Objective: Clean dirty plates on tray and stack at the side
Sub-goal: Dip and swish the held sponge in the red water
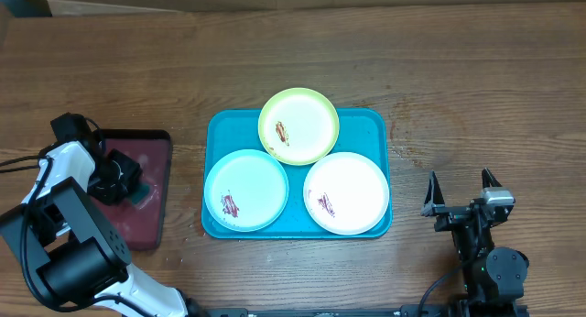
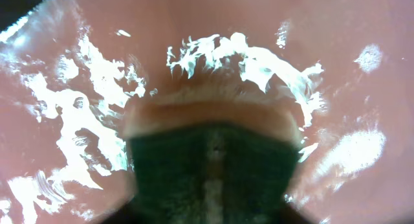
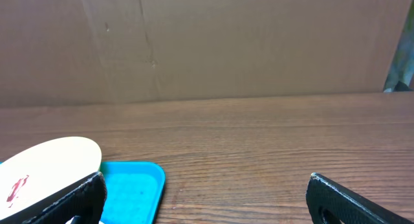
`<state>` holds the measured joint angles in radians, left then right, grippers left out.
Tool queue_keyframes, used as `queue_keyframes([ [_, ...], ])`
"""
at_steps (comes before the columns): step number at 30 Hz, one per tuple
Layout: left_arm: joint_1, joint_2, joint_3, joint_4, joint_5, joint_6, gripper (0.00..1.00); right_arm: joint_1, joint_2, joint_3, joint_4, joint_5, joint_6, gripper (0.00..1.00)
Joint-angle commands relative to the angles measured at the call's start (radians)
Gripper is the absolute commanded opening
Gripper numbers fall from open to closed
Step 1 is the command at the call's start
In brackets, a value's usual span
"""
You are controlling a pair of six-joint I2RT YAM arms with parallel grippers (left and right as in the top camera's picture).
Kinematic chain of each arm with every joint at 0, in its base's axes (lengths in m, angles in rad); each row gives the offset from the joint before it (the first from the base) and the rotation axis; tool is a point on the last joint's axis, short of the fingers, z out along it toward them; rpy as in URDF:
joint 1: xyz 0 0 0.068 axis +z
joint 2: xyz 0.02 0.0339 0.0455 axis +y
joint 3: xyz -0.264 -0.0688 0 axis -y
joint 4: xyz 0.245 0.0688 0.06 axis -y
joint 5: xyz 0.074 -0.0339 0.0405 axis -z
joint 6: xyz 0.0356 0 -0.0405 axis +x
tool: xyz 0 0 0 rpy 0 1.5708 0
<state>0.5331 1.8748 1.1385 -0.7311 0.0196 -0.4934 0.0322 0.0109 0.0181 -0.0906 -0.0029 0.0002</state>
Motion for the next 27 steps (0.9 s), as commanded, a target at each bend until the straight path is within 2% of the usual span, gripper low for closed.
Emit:
queue_keyframes([
  [1,0.002,0.035,-0.021,0.006,0.003,0.000,0.20,-0.006,-0.008,-0.010,0.006,0.002,0.004,1.00],
  [3,0.003,0.034,-0.021,0.002,0.003,0.000,0.07,-0.006,-0.008,-0.010,0.006,0.002,0.004,1.00],
  [4,0.003,0.034,-0.021,-0.002,0.003,0.000,0.04,-0.006,-0.008,-0.010,0.006,0.002,0.004,1.00],
  [11,0.003,0.034,0.071,-0.139,0.006,0.000,0.04,-0.006,-0.008,-0.010,0.006,0.002,0.004,1.00],
  [23,0.003,0.027,0.621,-0.595,0.007,0.001,0.04,-0.006,-0.008,-0.010,0.006,0.002,0.004,1.00],
  [26,0.003,0.027,0.671,-0.636,0.012,0.011,0.04,-0.006,-0.008,-0.010,0.006,0.002,0.004,1.00],
  [27,0.003,0.028,0.666,-0.636,0.023,0.048,0.04,-0.006,-0.008,-0.010,0.006,0.002,0.004,1.00],
])
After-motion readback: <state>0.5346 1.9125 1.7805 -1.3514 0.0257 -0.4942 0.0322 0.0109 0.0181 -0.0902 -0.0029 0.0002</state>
